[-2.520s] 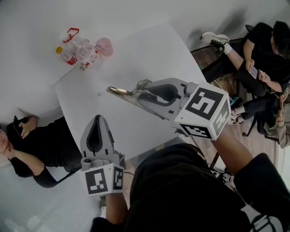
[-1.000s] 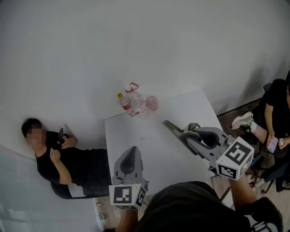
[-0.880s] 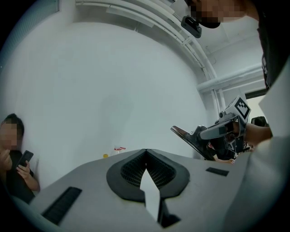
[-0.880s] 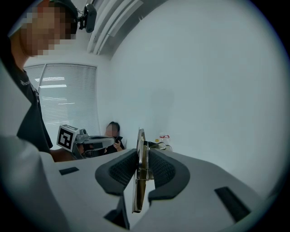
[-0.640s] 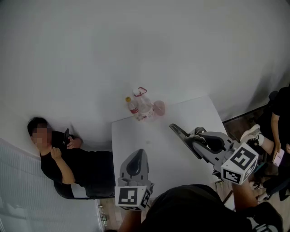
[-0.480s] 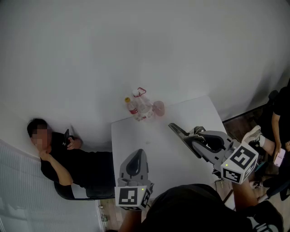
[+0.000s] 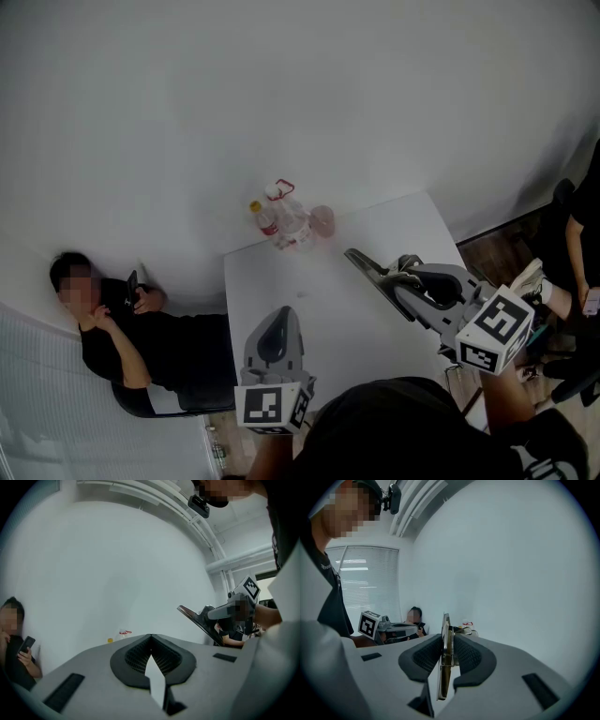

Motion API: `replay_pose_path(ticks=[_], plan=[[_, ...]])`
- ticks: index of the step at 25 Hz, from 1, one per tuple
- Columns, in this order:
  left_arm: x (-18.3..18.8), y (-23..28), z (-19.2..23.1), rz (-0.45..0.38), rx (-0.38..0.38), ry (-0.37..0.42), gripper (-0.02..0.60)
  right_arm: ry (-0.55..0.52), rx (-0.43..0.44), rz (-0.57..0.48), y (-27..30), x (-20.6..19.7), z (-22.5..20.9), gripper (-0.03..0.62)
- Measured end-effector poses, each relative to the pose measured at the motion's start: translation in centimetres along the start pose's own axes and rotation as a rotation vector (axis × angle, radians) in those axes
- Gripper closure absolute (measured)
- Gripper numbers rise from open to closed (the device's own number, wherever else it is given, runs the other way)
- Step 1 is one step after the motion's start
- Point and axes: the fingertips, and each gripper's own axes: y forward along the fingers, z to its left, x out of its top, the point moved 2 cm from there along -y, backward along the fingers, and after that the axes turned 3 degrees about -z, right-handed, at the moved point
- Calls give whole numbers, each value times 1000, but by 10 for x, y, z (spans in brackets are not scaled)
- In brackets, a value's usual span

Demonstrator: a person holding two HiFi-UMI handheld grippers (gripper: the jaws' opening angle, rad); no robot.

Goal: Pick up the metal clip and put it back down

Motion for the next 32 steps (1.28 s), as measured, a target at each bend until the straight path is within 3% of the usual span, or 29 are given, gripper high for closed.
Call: replay_pose_path(ticks=[18, 32], plan=[[11, -3, -6, 25, 18, -26, 561, 28, 27, 32, 1, 4, 1, 499], [1, 6, -14, 92, 2, -35, 561, 78, 48, 83, 5, -9, -5, 499]])
